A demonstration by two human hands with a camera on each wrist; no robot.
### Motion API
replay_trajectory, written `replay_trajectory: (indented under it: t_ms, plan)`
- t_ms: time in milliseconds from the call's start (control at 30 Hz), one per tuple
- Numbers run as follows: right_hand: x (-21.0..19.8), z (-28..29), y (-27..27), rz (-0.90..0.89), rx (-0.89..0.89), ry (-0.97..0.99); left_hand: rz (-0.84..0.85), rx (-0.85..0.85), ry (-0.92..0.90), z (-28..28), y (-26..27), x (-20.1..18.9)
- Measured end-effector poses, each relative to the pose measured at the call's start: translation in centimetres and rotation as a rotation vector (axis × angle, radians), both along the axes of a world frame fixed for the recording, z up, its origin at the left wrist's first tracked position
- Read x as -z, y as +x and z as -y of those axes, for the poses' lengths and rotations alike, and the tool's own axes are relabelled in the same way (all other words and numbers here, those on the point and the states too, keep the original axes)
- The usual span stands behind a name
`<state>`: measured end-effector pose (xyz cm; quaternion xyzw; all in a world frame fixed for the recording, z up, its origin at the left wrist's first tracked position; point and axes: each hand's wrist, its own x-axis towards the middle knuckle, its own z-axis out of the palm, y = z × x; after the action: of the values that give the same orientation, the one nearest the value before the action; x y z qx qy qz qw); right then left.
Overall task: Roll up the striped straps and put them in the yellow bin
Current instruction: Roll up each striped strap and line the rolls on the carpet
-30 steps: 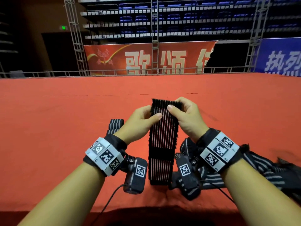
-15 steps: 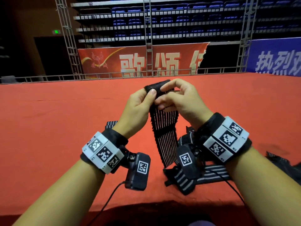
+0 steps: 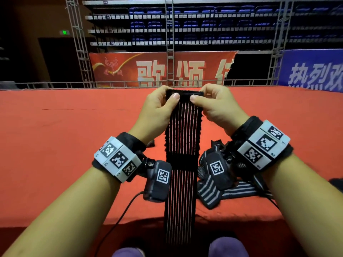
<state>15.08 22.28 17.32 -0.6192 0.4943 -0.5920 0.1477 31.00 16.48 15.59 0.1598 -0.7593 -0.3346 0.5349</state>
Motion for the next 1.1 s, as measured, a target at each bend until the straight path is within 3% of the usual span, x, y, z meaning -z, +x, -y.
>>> replay_trajectory:
  t_ms: [267,533,600,700,833,1100]
  plan:
    - [2.0,0.3,-0.2,0.014,-0.150,0.078,0.116,-0.073,0.071,1.5,0.6,2.0]
    - [7.0,4.9,-4.0,0.076,-0.022,0.287,0.185,-0.188,0.161,5.2,-1.2,5.7]
    - [9.9,7.0,-5.2,-0.073,0.091,0.375,0.194,-0.217,0.213,6.4,-1.6,7.1]
    - [14.7,10.2,-7.0,-0.456,0.209,0.597,0.236,-0.236,0.264,8.0,-2.6,9.3]
    - [20.0,14.2,-8.0,-0.842,0.215,0.809,0.286,-0.237,0.287,9.8,-3.7,11.6]
    - [23.3,19.1,-7.4,-1.283,0.225,0.992,0.310,-0.259,0.297,12.8,-3.5,14.6]
